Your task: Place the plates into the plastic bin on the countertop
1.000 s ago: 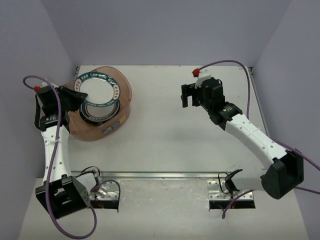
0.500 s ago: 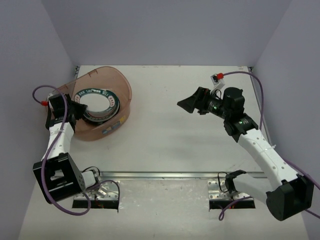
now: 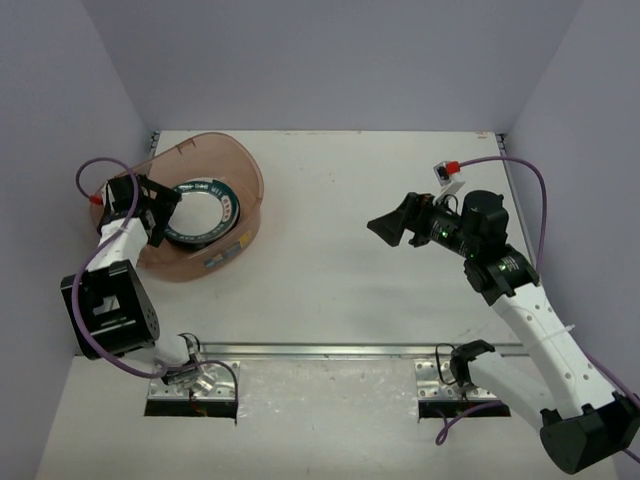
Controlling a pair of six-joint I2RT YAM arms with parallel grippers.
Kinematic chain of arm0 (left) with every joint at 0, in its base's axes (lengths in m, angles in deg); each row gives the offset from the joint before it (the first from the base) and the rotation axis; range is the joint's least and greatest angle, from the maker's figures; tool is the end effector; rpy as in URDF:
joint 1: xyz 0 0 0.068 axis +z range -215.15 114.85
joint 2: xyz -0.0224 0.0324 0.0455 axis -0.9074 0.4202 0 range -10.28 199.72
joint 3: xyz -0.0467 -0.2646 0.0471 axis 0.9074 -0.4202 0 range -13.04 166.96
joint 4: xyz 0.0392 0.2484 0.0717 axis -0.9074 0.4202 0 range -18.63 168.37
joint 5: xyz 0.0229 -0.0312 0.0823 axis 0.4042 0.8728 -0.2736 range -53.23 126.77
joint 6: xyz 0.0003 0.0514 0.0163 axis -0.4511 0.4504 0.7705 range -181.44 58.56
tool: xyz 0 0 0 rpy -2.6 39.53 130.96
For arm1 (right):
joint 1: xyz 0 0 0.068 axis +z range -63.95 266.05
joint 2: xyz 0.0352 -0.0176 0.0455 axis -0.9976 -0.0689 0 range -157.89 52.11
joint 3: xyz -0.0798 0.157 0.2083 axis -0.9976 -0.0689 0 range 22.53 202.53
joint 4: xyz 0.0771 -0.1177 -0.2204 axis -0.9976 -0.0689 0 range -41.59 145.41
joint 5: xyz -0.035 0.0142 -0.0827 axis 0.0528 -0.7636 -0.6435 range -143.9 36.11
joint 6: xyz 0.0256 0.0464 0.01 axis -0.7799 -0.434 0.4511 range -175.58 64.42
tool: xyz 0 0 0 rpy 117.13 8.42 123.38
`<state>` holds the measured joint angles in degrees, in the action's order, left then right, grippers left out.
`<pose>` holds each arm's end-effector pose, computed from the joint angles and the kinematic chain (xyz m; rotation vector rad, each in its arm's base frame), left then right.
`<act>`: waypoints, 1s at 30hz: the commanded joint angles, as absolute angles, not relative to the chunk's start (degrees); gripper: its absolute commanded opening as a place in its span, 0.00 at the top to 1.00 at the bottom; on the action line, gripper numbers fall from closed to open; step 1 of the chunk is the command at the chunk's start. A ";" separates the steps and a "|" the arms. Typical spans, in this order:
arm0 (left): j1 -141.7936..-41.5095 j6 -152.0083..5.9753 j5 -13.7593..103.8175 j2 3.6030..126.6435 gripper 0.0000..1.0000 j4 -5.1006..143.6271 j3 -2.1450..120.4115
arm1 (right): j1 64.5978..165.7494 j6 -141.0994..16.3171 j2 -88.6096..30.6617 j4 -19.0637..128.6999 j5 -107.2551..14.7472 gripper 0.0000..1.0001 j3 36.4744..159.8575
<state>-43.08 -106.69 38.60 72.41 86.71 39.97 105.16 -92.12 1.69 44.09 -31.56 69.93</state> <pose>0.2844 0.1142 0.2285 -1.2998 1.9799 -0.2341 0.1876 0.0793 0.3374 0.0001 1.9290 1.0239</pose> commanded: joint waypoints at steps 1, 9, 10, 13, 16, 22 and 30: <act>-45.22 -105.27 32.97 75.01 0.00 92.35 44.71 | 105.03 -89.19 2.73 41.63 -33.29 0.01 72.76; -49.35 -102.02 25.97 75.18 0.00 99.02 51.07 | 105.03 -86.58 1.32 39.23 -33.23 0.01 73.18; -49.62 -101.68 25.06 75.12 0.00 100.61 51.89 | 105.03 -85.35 1.15 38.12 -33.90 0.01 73.16; -49.77 -100.70 22.28 73.72 0.00 105.19 53.93 | 105.12 -81.67 0.95 34.05 -39.63 0.01 73.25; -50.10 -94.99 25.34 68.03 0.00 106.95 54.76 | 105.03 -77.04 0.21 28.57 -53.45 0.01 74.08; -57.77 -83.40 27.70 54.75 0.00 110.96 58.79 | 105.03 -75.04 -0.04 21.58 -66.83 0.01 76.15; -64.30 -76.90 30.85 32.10 0.00 107.95 49.75 | 105.12 -73.08 8.69 16.79 -64.34 0.01 77.96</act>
<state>-61.50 -83.59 26.20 40.03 109.86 54.18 105.25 -75.57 2.95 18.57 -63.27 75.34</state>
